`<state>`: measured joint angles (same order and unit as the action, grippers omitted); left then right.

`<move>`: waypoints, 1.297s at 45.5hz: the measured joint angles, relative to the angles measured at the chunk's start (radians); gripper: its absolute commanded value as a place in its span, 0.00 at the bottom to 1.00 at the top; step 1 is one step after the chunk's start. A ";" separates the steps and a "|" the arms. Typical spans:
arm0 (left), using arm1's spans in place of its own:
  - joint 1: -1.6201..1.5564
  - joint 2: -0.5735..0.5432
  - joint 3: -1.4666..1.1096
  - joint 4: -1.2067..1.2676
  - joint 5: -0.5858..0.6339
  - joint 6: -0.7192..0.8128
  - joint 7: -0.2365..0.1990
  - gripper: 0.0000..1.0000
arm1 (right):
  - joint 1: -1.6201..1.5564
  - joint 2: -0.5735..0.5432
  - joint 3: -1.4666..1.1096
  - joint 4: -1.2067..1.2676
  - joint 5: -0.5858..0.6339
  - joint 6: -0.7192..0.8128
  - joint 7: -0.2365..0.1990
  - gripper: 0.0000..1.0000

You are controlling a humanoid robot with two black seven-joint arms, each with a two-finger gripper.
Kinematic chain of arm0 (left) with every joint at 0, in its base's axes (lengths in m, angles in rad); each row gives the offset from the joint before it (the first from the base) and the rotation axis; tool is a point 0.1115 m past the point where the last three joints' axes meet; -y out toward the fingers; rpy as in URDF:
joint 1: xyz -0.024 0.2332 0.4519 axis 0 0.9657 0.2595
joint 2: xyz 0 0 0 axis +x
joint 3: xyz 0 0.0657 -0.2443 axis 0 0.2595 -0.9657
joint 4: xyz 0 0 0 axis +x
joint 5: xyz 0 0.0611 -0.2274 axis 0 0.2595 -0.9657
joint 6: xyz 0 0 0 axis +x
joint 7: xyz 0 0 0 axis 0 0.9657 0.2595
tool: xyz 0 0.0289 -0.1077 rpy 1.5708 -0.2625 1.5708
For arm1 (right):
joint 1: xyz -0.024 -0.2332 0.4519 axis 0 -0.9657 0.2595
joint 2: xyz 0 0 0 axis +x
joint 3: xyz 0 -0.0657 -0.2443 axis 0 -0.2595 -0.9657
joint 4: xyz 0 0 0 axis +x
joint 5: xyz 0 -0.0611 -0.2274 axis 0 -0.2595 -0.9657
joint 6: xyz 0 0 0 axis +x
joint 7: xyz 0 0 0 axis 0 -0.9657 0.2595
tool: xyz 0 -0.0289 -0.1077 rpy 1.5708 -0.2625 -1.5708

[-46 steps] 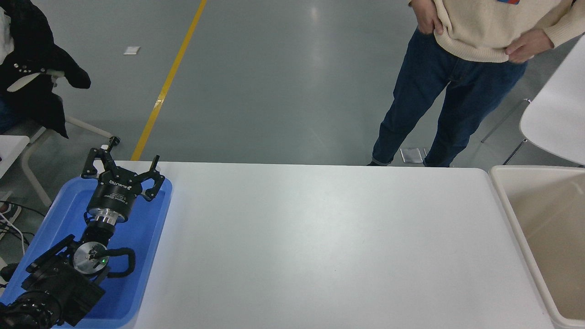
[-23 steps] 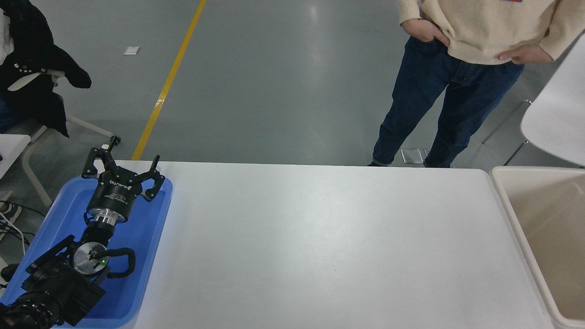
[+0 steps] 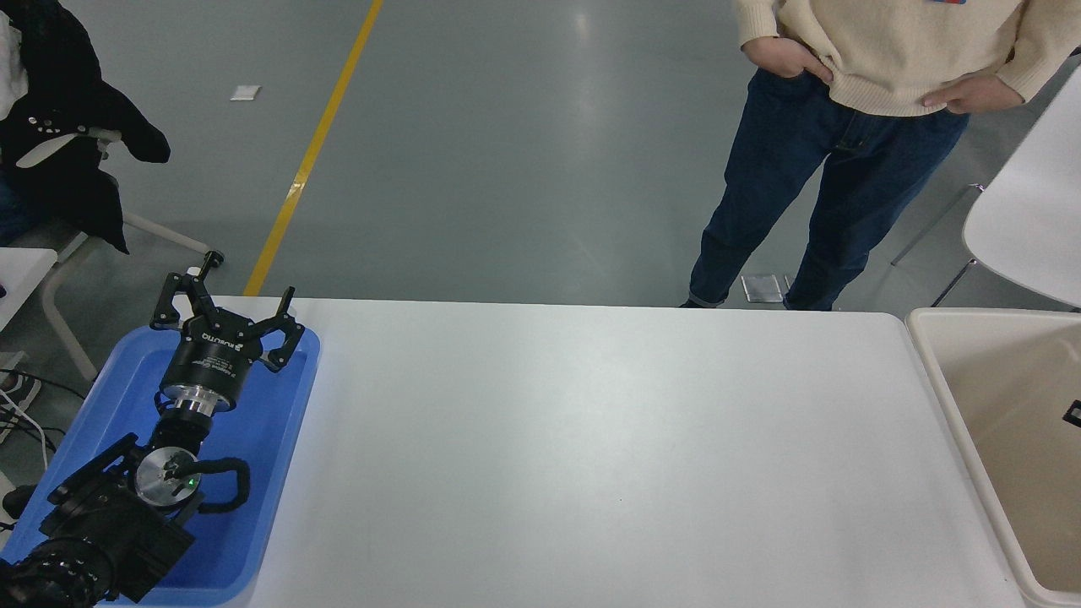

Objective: Pick up paper ball place in dustbin

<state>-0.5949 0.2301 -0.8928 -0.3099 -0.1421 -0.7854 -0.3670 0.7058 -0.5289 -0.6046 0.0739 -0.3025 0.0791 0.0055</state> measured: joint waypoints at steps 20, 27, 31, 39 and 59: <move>0.000 0.000 0.000 0.000 0.001 0.000 0.000 1.00 | 0.032 -0.029 0.025 0.101 -0.004 -0.048 0.001 1.00; 0.000 0.000 0.000 0.000 0.001 0.000 0.000 1.00 | 0.088 -0.092 0.025 0.227 -0.010 -0.052 0.000 1.00; 0.000 0.000 0.000 0.000 0.001 0.000 0.000 1.00 | 0.122 -0.127 0.021 0.296 -0.013 -0.053 -0.001 1.00; 0.000 0.000 0.000 0.000 0.001 0.000 0.000 1.00 | 0.177 -0.182 0.015 0.409 -0.016 -0.052 -0.002 1.00; 0.000 0.000 0.000 0.000 0.001 0.000 0.001 1.00 | 0.420 -0.269 -0.149 0.758 -0.073 -0.024 -0.001 1.00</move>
<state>-0.5953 0.2301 -0.8928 -0.3100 -0.1410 -0.7854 -0.3663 1.1254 -0.7982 -0.7539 0.8323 -0.3751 0.0554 0.0047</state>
